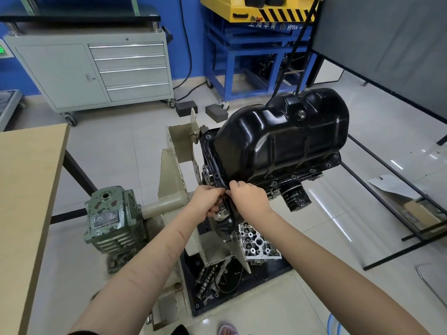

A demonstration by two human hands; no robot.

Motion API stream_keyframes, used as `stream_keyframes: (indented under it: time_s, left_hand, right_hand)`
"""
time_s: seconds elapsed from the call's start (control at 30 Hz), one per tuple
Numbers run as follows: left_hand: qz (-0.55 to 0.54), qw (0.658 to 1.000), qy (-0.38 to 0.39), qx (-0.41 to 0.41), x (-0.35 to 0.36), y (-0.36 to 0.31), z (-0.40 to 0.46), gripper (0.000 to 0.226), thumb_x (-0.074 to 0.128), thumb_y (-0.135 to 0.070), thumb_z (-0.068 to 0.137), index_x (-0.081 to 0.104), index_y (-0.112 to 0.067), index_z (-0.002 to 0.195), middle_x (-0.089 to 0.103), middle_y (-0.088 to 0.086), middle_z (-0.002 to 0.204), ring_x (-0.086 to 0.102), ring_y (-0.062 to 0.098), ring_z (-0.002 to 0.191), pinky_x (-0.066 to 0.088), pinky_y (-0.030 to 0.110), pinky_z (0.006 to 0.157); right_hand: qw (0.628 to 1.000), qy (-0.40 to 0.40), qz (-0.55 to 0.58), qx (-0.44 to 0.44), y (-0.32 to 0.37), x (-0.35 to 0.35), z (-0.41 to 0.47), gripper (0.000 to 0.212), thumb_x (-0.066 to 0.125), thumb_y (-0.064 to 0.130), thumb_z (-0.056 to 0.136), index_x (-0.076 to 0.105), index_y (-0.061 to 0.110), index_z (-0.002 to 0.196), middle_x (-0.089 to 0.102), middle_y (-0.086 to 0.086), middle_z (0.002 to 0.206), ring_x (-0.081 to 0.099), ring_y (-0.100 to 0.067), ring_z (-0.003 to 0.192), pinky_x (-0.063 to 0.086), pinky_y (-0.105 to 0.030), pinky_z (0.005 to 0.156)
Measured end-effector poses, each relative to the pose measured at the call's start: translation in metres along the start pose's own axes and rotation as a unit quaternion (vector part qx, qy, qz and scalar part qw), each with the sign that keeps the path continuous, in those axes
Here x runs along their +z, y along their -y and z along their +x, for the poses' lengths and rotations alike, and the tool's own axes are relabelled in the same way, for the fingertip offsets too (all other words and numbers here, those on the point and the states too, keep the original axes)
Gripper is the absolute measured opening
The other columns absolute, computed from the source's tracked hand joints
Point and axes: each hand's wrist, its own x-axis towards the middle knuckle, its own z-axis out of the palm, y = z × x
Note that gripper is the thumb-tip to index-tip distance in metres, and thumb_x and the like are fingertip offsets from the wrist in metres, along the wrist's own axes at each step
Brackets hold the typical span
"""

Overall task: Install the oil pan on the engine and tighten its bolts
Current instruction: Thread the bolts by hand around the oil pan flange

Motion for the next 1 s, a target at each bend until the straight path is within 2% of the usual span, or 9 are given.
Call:
stream_keyframes:
  time_s: [0.07,0.13,0.27,0.4,0.47,0.57,0.7,0.9,1.0]
  left_hand:
    - [0.0,1.0,0.002,0.001,0.0,0.0,0.0,0.02,0.051,-0.012,0.089,0.049,-0.011,0.069,0.04,0.001,0.05,0.024,0.006,0.026,0.014,0.009,0.033]
    - [-0.003,1.0,0.003,0.002,0.0,0.0,0.001,0.022,0.051,-0.012,0.089,0.047,-0.011,0.068,0.04,0.002,0.051,0.024,0.006,0.026,0.014,0.01,0.033]
    - [-0.005,1.0,0.003,0.001,0.001,0.0,0.001,0.022,0.051,-0.012,0.09,0.046,-0.011,0.069,0.039,0.003,0.052,0.024,0.006,0.025,0.014,0.009,0.033]
    - [-0.003,1.0,0.003,0.001,0.001,-0.001,0.001,0.026,0.051,-0.012,0.09,0.045,-0.011,0.064,0.038,0.002,0.052,0.023,0.006,0.025,0.013,0.009,0.033]
    - [-0.005,1.0,0.006,0.001,0.0,-0.001,0.001,0.027,0.051,-0.012,0.09,0.045,-0.011,0.063,0.038,0.002,0.051,0.023,0.006,0.025,0.014,0.008,0.033]
    - [-0.006,1.0,0.008,0.003,0.0,-0.001,0.001,0.028,0.051,-0.012,0.09,0.043,-0.011,0.063,0.038,0.003,0.051,0.023,0.006,0.025,0.014,0.008,0.033]
    - [-0.003,1.0,0.007,0.004,0.0,-0.001,0.0,0.027,0.051,-0.011,0.089,0.044,-0.011,0.063,0.038,0.002,0.051,0.023,0.006,0.026,0.014,0.009,0.034]
    - [0.0,1.0,0.005,0.0,0.0,-0.002,-0.002,0.026,0.051,-0.01,0.088,0.045,-0.01,0.063,0.038,0.003,0.051,0.023,0.007,0.026,0.014,0.009,0.033]
    - [-0.009,1.0,0.005,-0.006,0.0,-0.003,-0.002,0.029,0.051,-0.009,0.088,0.043,-0.011,0.06,0.038,0.001,0.047,0.022,0.007,0.026,0.013,0.008,0.034]
  right_hand:
    - [0.997,0.054,0.048,-0.013,-0.003,0.012,0.0,0.026,0.048,0.027,0.094,0.054,0.003,0.102,0.06,-0.01,0.1,0.06,-0.024,0.094,0.046,-0.032,0.065]
    - [0.994,0.069,0.084,-0.015,-0.006,0.017,-0.001,0.02,0.04,0.019,0.097,0.048,0.005,0.11,0.053,-0.01,0.111,0.053,-0.026,0.105,0.044,-0.033,0.075]
    - [0.995,0.086,0.046,-0.022,-0.007,0.013,-0.002,0.018,0.044,0.012,0.095,0.048,0.007,0.111,0.052,-0.008,0.111,0.053,-0.024,0.104,0.046,-0.032,0.073]
    - [0.996,0.01,-0.087,-0.005,0.0,-0.001,-0.001,0.026,0.079,0.041,0.062,0.066,0.021,0.072,0.063,0.003,0.066,0.061,-0.006,0.058,0.04,-0.018,0.04]
    - [0.995,0.045,-0.088,-0.012,0.004,0.006,-0.003,0.021,0.066,0.039,0.078,0.063,0.019,0.085,0.065,0.001,0.077,0.063,-0.008,0.068,0.043,-0.021,0.047]
    - [0.995,0.022,-0.096,0.014,0.003,-0.003,-0.003,0.028,0.074,0.046,0.065,0.065,0.02,0.073,0.063,0.005,0.062,0.061,-0.005,0.053,0.036,-0.018,0.039]
    - [0.997,0.073,-0.029,-0.025,0.0,0.01,-0.002,0.021,0.036,0.02,0.098,0.044,0.01,0.114,0.062,-0.006,0.101,0.064,-0.026,0.089,0.034,-0.03,0.057]
    - [0.998,0.062,-0.023,-0.022,0.002,0.01,0.003,0.019,0.035,0.015,0.098,0.045,0.007,0.111,0.066,-0.007,0.097,0.065,-0.029,0.086,0.025,-0.025,0.049]
    - [0.997,0.07,-0.022,-0.021,0.005,0.004,0.005,0.017,0.036,0.007,0.094,0.047,0.005,0.107,0.065,-0.009,0.1,0.065,-0.029,0.09,0.028,-0.025,0.05]
